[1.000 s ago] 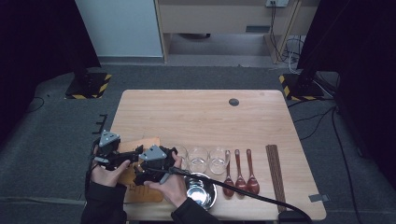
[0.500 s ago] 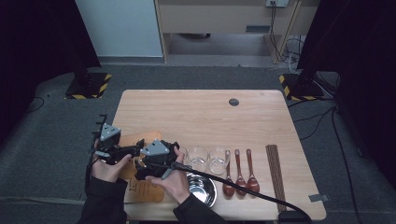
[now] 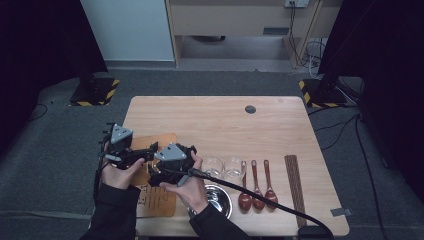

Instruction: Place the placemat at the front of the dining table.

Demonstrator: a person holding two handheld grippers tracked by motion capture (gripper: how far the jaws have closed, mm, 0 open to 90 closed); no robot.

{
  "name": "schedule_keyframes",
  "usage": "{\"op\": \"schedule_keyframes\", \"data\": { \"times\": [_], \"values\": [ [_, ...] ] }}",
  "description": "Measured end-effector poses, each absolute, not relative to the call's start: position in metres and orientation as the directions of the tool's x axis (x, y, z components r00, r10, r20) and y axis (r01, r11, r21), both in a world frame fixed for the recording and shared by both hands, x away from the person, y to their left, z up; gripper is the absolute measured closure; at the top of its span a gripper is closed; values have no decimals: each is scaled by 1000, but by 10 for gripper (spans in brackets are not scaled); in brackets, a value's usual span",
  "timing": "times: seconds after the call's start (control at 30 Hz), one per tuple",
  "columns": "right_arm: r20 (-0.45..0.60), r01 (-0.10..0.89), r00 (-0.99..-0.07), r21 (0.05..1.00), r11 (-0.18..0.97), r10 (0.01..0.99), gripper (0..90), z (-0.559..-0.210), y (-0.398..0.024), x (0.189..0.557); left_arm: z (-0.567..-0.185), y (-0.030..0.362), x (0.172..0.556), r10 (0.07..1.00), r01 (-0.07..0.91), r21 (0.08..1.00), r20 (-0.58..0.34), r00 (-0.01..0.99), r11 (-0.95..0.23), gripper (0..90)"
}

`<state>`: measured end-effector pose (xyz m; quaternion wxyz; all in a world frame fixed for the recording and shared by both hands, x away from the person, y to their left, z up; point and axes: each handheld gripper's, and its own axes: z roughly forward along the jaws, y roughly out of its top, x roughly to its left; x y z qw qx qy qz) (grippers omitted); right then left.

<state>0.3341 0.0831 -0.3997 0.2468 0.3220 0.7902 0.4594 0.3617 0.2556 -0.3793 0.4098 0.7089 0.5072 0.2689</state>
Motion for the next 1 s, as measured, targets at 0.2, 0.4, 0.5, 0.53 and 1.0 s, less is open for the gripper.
{"op": "schedule_keyframes", "data": {
  "times": [0.2,0.4,0.5,0.53,1.0],
  "values": [
    [-101,272,-666,890,366,739,16,-396,79,336,-374,251,365,938,495,855,-30,345,-154,58],
    [-103,266,-657,895,357,747,16,-393,72,339,-369,242,370,936,484,857,-9,353,-175,58],
    [-108,261,-653,897,356,750,16,-391,68,340,-366,238,372,934,480,859,-7,358,-177,58],
    [-107,260,-652,899,353,751,16,-390,66,341,-365,237,373,933,480,859,-5,359,-180,58],
    [-110,251,-632,907,337,767,16,-386,48,349,-357,216,385,925,474,857,7,381,-201,58]
  ]
}}
